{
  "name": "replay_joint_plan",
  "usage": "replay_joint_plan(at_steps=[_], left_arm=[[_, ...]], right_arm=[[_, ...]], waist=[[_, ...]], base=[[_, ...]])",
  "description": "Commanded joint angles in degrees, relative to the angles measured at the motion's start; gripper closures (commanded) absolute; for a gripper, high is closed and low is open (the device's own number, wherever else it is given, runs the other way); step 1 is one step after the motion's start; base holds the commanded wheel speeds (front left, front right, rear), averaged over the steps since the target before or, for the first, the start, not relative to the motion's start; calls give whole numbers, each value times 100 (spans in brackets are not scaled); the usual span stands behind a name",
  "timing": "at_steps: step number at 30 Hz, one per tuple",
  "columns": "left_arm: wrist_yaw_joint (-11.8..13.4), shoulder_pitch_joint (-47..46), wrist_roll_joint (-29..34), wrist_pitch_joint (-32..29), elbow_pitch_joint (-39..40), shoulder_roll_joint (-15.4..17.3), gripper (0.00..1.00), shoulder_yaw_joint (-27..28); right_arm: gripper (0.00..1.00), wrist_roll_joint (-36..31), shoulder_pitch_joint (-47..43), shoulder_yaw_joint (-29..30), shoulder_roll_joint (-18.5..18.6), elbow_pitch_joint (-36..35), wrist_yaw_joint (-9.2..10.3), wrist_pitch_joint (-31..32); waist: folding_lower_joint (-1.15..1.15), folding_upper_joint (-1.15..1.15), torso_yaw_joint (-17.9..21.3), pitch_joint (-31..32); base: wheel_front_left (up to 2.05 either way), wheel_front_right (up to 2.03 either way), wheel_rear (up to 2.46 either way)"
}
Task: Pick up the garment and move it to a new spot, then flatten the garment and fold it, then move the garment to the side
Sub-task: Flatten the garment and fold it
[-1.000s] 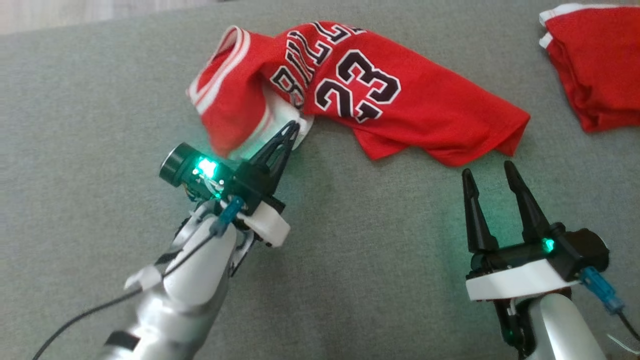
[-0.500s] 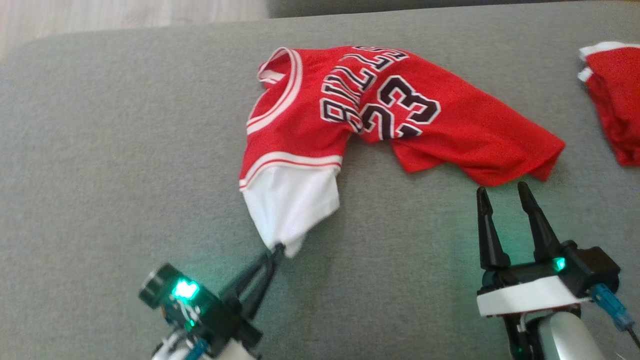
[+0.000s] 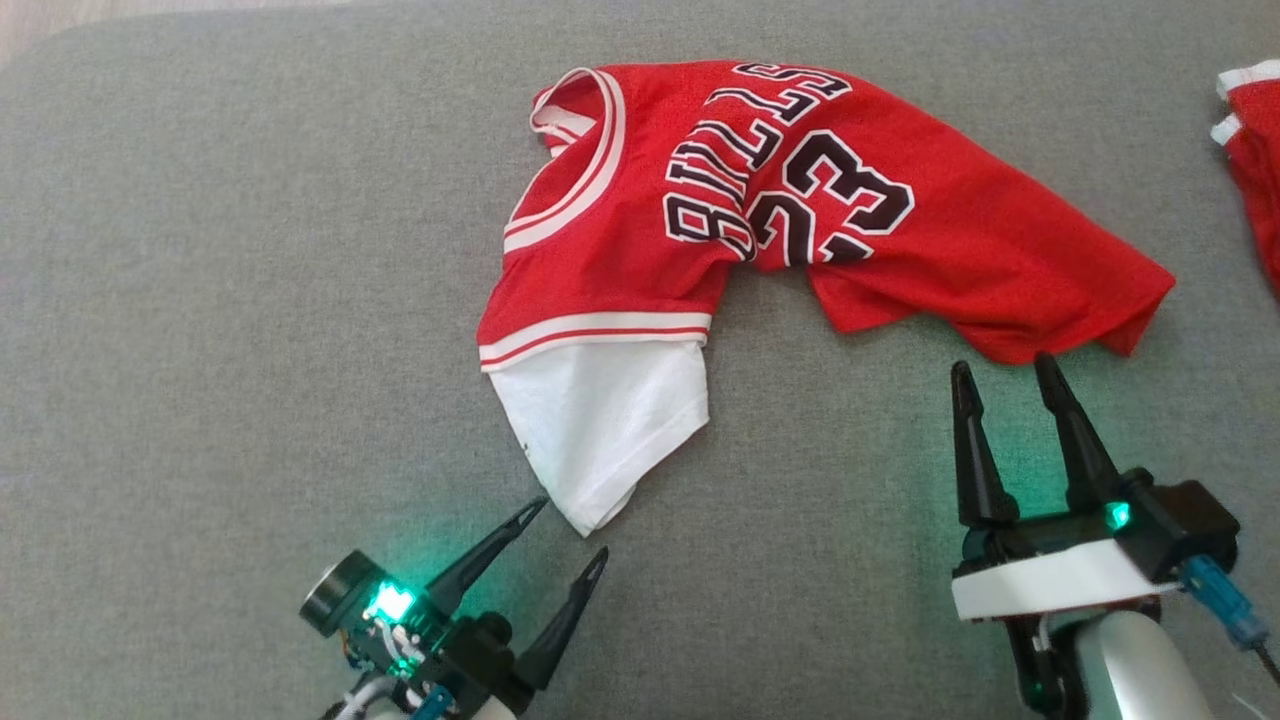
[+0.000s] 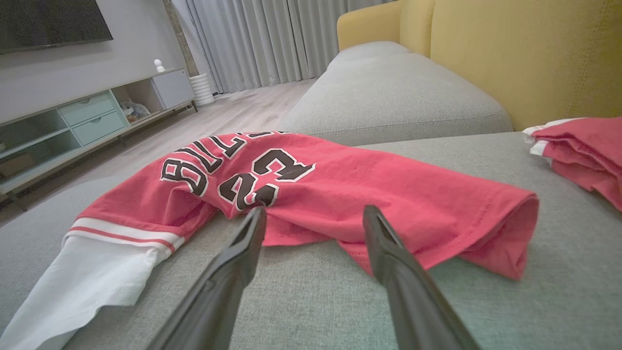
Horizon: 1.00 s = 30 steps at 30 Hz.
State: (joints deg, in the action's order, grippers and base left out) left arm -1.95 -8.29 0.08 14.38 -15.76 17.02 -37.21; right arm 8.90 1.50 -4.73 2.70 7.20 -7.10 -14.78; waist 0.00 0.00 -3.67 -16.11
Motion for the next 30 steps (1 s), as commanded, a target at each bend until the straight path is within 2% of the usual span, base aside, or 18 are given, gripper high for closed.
replay_joint_plan(at_steps=[1,12,16,17,20,25,28,30], left_arm=[[33,-236,39,42,28,9,0,132],[-39,-592,76,53,-721,-136,0,-56],[-143,-669,-31,55,-955,-173,0,-89],[-164,-693,-48,55,-1009,-178,13,-100],[-219,-766,-102,56,-1149,-196,100,-129],[-233,-803,-163,59,-1160,-174,100,-142],[-63,-751,-206,60,-827,-81,100,-5],[138,-689,-243,61,-486,46,100,186]], right_arm=[[0,-35,137,-121,18,-160,-39,-22],[0,-17,161,-152,18,-140,-39,-22],[0,-20,166,-141,18,-152,-39,-22],[0,-23,168,-136,18,-158,-39,-22],[0,-38,165,-137,18,-170,-39,-22],[0,-64,124,-109,18,-160,-39,-22],[0,-67,83,-81,18,-126,-39,-22],[0,-59,54,-59,18,-62,-39,-22]], waist=[[0,0,16,-10],[0,0,88,12],[0,0,108,-4],[0,0,110,-11],[0,0,107,-23],[0,0,78,25],[0,0,41,81],[0,0,9,119]], base=[[0,0,0],[0,0,0],[0,0,0],[0,0,0],[0,0,0],[0,0,0],[0,0,0],[0,0,0]])
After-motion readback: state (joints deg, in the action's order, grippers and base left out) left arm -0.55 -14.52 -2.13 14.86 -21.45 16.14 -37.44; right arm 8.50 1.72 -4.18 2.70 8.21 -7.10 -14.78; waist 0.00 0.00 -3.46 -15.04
